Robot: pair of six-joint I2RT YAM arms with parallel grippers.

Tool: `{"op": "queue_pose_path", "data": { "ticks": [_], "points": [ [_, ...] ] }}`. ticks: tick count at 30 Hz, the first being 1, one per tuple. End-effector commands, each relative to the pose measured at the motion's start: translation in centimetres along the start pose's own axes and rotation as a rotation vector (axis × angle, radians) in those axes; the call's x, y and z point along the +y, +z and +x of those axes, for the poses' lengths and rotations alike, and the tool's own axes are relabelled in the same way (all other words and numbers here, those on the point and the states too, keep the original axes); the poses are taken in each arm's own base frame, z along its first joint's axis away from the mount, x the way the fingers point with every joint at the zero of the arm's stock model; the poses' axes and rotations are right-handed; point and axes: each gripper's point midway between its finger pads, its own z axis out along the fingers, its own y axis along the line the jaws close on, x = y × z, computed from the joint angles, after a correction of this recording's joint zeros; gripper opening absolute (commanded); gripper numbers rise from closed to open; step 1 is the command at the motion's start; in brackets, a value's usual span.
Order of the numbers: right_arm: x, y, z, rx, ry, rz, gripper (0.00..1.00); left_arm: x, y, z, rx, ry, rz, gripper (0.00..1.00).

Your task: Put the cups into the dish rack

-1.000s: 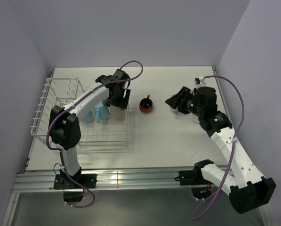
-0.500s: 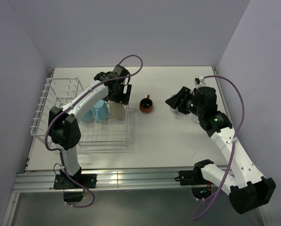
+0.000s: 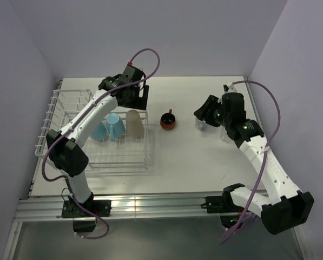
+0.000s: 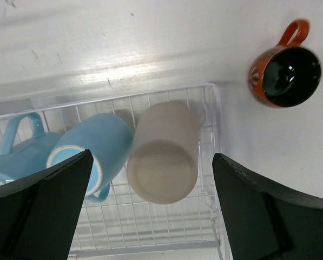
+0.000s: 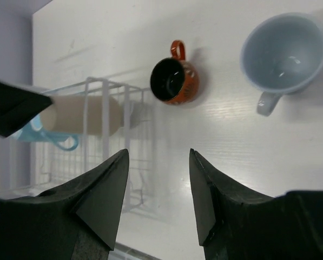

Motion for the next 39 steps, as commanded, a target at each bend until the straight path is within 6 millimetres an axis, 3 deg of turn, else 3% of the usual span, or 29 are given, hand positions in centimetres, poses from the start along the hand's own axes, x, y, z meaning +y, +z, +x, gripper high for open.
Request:
{"op": "queue_pose_path", "data": {
  "ticks": [1,7,11,17,21,26,39],
  "points": [
    [-1.3,0.2,-2.8,-0.063,-0.06,0.125,0.56,1.0,-4.5,-3.6,-0.148,-0.036,0.0,0.99],
    [-4.4,2.8,-4.3,-0.059,-0.113,0.326,0.55,1.5,-6.6,-5.0,-0.214,-0.064,0.006,0.99],
    [-6.1,5.7,-4.5,-0.02,-0.145,0.422,0.55,1.5,-9.6,-5.7,-0.287,-0.091,0.055,0.99],
    [-7.0,9.9,-4.7,0.037,-0.171,0.48,0.54,0.8,-14.1,-6.3,-0.385,-0.108,0.162,0.99],
    [-7.6,12.0,-4.3,0.081,-0.18,0.505,0.53,0.9,-15.5,-6.1,-0.413,-0.107,0.18,0.99],
    [-8.4,13.9,-3.3,0.128,-0.187,0.538,0.53,1.0,-16.4,-5.6,-0.424,-0.102,0.197,0.99],
    [-10.6,16.7,0.8,0.231,-0.211,0.582,0.51,1.0,-16.1,-4.1,-0.411,-0.111,0.205,0.99]
  ]
}}
